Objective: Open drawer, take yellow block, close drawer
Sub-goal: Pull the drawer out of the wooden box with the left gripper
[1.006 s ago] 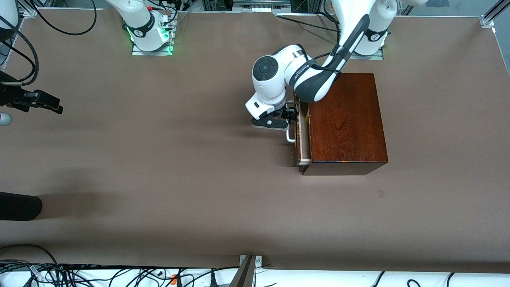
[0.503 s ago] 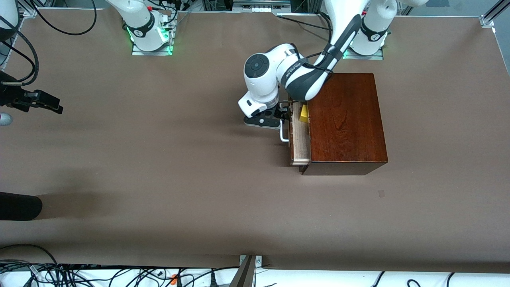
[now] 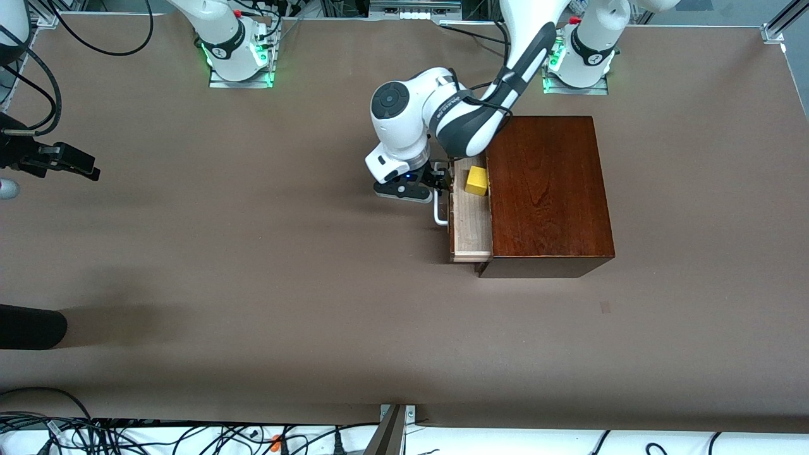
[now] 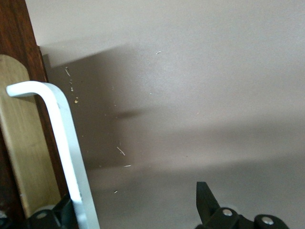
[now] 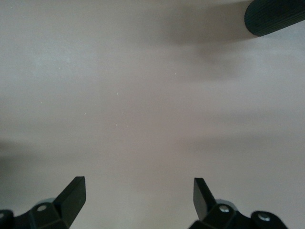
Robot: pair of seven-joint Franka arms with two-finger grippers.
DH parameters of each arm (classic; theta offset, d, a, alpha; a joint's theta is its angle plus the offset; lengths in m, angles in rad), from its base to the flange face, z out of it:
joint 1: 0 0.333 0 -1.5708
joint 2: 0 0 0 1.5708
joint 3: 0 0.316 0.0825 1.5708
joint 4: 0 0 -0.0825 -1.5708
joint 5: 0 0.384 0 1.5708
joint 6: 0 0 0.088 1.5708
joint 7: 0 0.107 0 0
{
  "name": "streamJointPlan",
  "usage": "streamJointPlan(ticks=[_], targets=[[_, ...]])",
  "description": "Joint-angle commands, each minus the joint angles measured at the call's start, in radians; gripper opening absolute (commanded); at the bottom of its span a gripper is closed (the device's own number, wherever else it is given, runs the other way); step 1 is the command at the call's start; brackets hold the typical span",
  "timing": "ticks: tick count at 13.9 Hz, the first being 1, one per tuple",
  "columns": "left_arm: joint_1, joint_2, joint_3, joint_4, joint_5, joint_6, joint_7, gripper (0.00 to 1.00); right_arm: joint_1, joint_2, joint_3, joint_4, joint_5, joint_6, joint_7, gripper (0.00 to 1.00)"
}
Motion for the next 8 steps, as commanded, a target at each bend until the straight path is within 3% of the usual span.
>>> streamJointPlan(ticks=[1,8], targets=[[-0.066,0.075,-0.021,0.11,-0.028,0.045,-0.037,1.0,-0.004,-0.014,0.004,0.001,0.007,-0.011,0.005,1.0],[-0.092,0.088,-0.017,0.146,-0.057,0.048,-0.036,1.0,-0.004,-0.014,0.004,0.001,0.007,-0.009,0.006,1.0]])
